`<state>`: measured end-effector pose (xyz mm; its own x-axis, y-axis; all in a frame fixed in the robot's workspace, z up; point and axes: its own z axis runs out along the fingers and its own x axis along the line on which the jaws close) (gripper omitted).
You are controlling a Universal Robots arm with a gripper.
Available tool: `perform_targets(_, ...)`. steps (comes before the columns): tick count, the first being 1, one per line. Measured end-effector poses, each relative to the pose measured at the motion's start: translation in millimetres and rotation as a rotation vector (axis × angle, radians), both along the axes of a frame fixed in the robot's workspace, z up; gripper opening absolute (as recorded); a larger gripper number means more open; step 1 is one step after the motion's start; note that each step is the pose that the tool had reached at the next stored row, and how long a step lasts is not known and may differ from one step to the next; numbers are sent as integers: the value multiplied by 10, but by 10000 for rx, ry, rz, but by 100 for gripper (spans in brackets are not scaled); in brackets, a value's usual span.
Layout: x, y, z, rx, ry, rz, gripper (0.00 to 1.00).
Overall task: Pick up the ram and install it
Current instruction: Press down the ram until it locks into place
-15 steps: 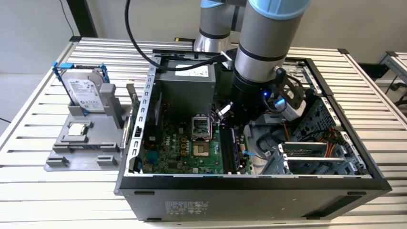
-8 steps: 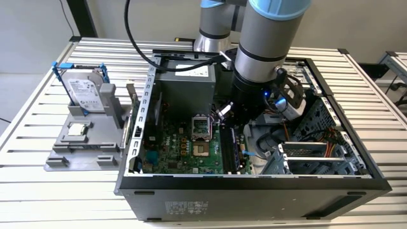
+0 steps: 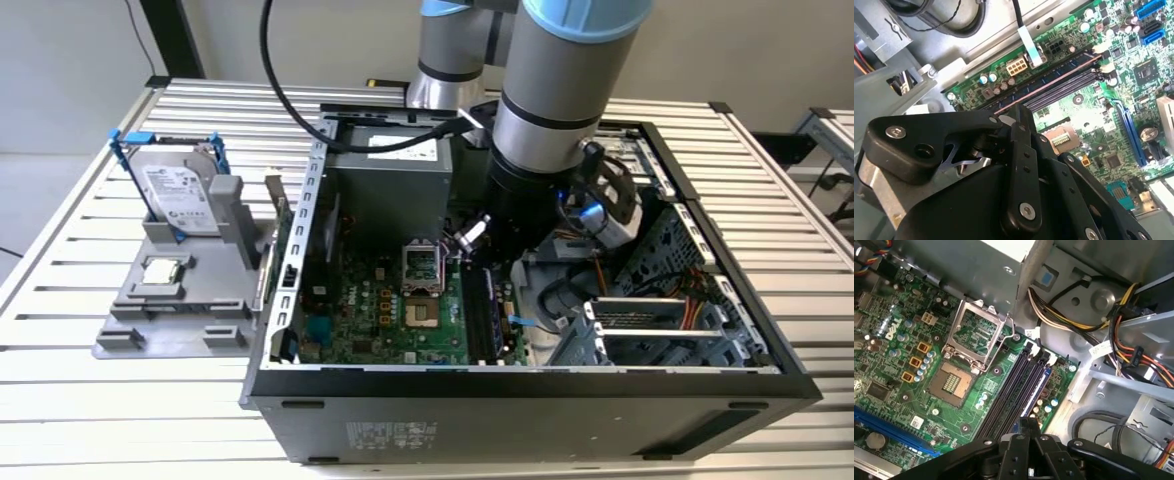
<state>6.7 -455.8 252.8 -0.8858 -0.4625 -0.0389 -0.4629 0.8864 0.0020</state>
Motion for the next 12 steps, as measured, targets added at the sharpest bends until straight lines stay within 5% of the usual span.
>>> perform_targets(12, 0, 0, 0, 0, 0, 1540, 0)
